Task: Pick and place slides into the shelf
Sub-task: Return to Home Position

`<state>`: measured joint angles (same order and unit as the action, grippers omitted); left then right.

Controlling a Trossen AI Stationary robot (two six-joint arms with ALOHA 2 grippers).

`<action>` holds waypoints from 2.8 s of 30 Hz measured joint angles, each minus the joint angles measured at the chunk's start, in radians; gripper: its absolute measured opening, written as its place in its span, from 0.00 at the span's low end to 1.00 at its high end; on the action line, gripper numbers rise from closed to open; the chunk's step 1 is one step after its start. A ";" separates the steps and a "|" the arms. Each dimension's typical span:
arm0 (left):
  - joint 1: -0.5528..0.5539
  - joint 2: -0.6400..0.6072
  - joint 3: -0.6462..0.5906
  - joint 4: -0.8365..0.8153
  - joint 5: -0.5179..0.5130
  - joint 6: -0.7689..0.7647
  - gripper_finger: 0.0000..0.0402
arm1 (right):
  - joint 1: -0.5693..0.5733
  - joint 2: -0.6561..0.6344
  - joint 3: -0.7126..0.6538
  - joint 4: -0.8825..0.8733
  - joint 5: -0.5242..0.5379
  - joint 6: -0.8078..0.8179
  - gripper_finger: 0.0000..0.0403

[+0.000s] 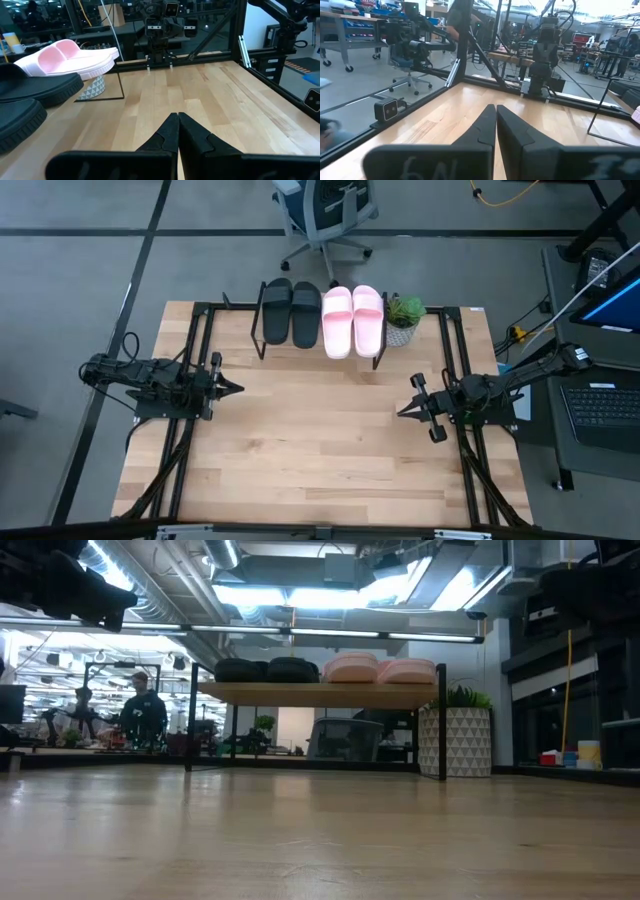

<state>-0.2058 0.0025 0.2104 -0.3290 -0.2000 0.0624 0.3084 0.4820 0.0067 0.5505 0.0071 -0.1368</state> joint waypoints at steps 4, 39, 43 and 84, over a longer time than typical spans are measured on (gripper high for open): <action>0.000 0.000 0.000 0.000 0.000 0.000 0.00 | 0.000 0.000 0.000 0.000 0.000 0.001 0.04; 0.000 0.000 0.001 0.000 0.000 0.000 0.00 | -0.370 -0.481 0.002 -0.409 -0.130 0.103 0.04; 0.000 0.000 0.001 0.000 0.000 0.000 0.00 | -0.370 -0.481 0.002 -0.454 -0.132 0.082 0.04; 0.000 0.000 0.001 0.000 0.000 0.000 0.00 | -0.370 -0.478 0.001 -0.467 -0.130 0.079 0.04</action>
<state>-0.2058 0.0029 0.2115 -0.3290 -0.2001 0.0625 -0.0616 0.0040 0.0074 0.0837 -0.1229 -0.0574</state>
